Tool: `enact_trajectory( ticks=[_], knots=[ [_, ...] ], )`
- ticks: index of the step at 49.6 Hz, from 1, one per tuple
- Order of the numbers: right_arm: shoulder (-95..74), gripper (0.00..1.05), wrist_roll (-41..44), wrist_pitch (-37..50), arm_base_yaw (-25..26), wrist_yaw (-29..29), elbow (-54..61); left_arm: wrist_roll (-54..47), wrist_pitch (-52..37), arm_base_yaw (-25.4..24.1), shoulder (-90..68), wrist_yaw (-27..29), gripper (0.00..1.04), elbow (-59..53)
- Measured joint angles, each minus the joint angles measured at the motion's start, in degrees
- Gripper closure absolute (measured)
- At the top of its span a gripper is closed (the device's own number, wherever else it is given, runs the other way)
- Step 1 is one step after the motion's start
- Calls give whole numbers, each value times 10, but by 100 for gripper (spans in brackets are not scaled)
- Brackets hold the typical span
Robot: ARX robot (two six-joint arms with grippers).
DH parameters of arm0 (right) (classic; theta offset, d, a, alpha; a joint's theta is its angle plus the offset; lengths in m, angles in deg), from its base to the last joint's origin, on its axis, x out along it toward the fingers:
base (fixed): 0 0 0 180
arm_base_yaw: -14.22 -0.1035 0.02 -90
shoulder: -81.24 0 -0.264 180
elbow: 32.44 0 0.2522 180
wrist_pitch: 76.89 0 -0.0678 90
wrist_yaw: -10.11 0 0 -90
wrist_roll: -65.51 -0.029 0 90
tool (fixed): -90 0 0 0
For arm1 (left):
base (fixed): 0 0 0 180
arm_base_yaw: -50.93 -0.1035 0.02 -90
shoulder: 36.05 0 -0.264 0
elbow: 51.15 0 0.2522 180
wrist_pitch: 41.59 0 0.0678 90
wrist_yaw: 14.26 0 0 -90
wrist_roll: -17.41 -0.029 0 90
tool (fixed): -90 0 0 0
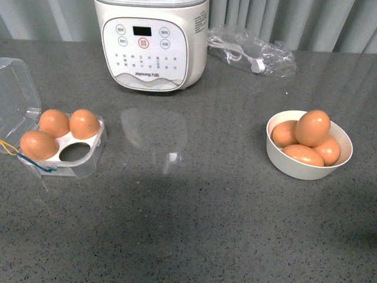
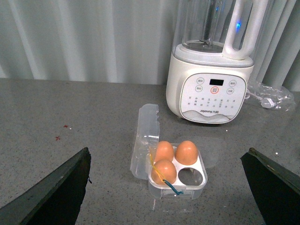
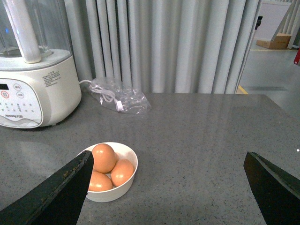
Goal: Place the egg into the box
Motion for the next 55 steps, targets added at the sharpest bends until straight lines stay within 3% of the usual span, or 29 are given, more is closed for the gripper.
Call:
enact_trajectory(
  ticks=[49,55],
  knots=[
    [0,7,0,0,0,0,0,0,0,0,0,0,7,0],
    [-61,7,99,-38,-38,-106,-18,0,0,0,0,0,7,0]
  ],
)
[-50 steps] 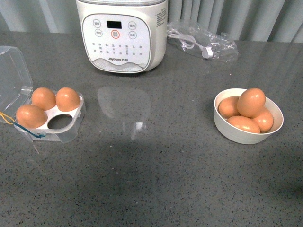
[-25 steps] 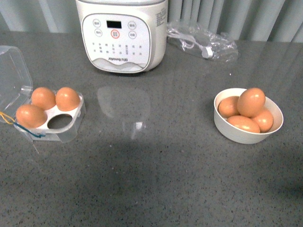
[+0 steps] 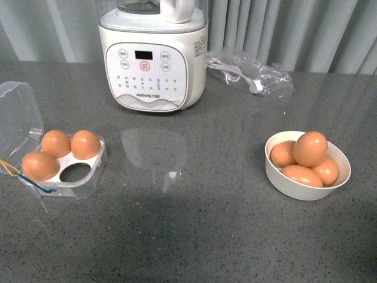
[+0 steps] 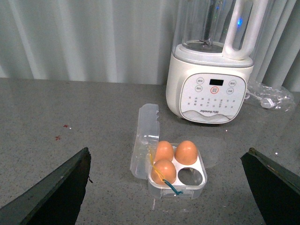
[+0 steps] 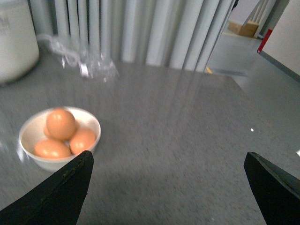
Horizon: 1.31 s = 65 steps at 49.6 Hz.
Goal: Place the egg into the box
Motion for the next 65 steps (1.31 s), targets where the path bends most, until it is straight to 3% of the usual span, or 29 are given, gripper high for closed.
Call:
enact_trajectory(
  ticks=[15,34,65],
  knots=[
    [-285,7,35,98,-30,41,-79,0,0,0,0,0,7,0],
    [-622,7,26,33,-53,101,-297,0,0,0,0,0,7,0],
    [-908,7,-24,-6,-78,111,-489,0,0,0,0,0,7,0]
  ],
)
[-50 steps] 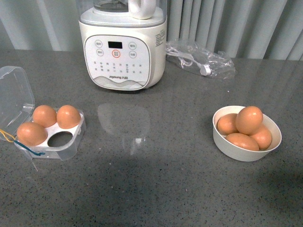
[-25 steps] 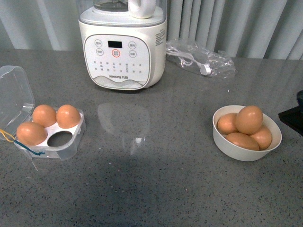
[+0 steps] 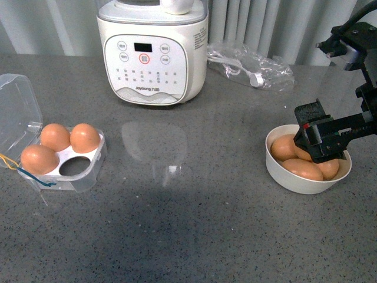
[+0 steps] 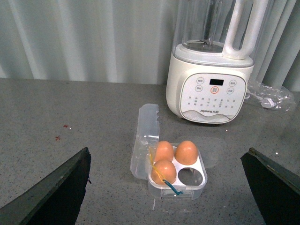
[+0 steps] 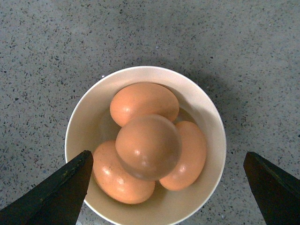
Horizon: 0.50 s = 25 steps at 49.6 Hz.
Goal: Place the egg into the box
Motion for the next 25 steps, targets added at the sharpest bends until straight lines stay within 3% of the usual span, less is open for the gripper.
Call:
enact_trajectory(
  ticks=[16,25],
  knots=[
    [-56,7,-2,14,-6,4,-26,0,0,0,0,0,7,0],
    [-73,37,-2,27,-9,0,-34,0,0,0,0,0,7,0]
  ],
)
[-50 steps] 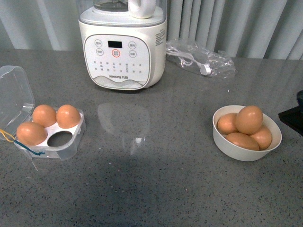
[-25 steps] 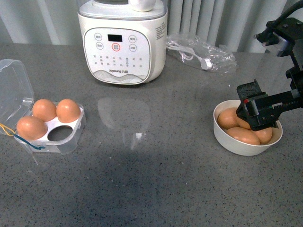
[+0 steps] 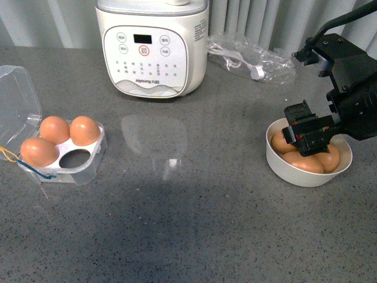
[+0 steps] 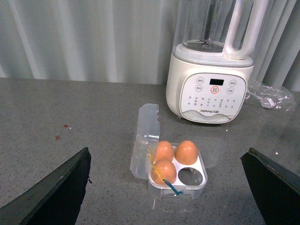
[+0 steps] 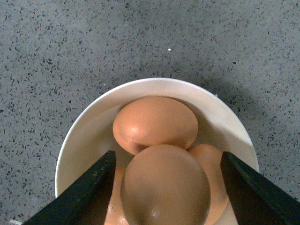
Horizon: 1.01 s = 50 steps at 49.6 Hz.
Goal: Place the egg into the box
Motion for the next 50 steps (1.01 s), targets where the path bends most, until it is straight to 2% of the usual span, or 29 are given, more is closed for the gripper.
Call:
enact_trajectory(
  ticks=[3,6,9,19,28,33,41,50],
  knots=[
    [-1,44,0,2,0,2,-2,0,0,0,0,0,7,0],
    [-2,56,1,5,-1,3,-2,0,0,0,0,0,7,0],
    [-2,61,4,6,-3,4,-2,0,0,0,0,0,7,0],
    [21,62,32,12,-13,5,5,0,0,0,0,0,7,0],
    [86,62,73,7,-43,70,0,0,0,0,0,0,7,0],
    [91,62,114,1,-80,139,-12,0,0,0,0,0,7,0],
    [52,62,169,14,-125,197,-39,0,0,0,0,0,7,0],
    [2,62,201,14,-164,235,-87,0,0,0,0,0,7,0]
  ],
)
